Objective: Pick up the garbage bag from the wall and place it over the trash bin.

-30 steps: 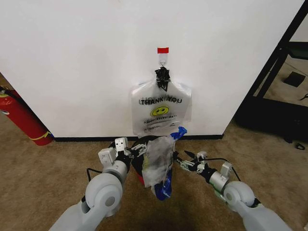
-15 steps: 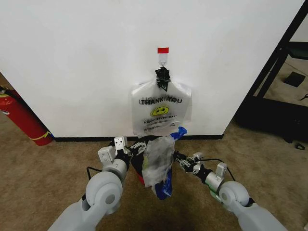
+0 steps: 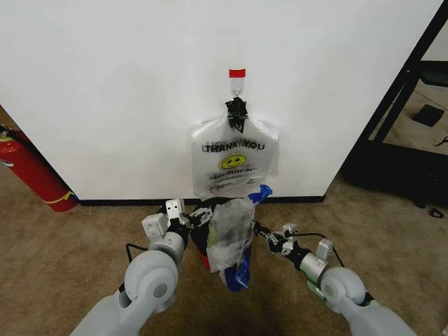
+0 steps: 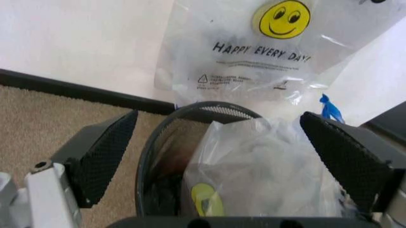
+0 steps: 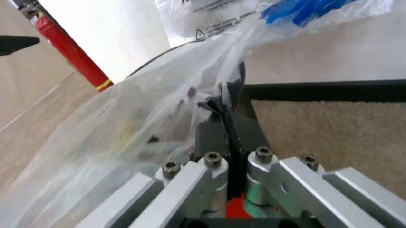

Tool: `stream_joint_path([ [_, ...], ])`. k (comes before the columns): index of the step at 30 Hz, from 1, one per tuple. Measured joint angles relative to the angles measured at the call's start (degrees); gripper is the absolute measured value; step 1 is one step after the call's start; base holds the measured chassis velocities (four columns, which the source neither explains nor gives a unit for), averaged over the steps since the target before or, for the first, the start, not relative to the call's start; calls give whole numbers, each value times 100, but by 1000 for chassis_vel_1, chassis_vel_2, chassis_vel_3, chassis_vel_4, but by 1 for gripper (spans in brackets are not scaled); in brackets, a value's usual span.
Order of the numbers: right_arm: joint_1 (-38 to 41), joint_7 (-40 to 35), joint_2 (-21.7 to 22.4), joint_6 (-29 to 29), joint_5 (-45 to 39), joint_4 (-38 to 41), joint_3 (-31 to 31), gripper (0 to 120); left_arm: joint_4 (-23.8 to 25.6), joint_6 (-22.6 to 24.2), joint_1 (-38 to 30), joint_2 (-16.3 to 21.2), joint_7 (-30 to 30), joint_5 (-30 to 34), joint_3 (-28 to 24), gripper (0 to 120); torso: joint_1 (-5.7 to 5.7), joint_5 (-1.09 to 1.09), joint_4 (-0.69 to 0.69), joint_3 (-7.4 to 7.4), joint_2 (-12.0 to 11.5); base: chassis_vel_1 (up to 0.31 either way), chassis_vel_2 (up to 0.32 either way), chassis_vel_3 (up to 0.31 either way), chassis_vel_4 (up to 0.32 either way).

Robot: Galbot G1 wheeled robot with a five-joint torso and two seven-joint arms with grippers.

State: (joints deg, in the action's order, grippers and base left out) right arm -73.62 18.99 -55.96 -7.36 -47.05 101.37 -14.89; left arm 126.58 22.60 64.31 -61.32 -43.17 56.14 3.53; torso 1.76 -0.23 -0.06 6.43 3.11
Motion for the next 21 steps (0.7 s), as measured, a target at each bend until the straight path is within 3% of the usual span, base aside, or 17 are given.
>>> stream_joint_path([
  [9, -355, -3, 201, 129, 512, -19, -225, 0, 5, -9, 100, -46, 24, -62, 4, 100, 0, -1, 0, 0, 0, 0, 0, 0, 0],
  [21, 147, -201, -170, 59, 1024, -717, 129, 0, 39, 4, 126, -10, 34, -76, 4, 100, 0, -1, 0, 0, 0, 0, 0, 0, 0],
])
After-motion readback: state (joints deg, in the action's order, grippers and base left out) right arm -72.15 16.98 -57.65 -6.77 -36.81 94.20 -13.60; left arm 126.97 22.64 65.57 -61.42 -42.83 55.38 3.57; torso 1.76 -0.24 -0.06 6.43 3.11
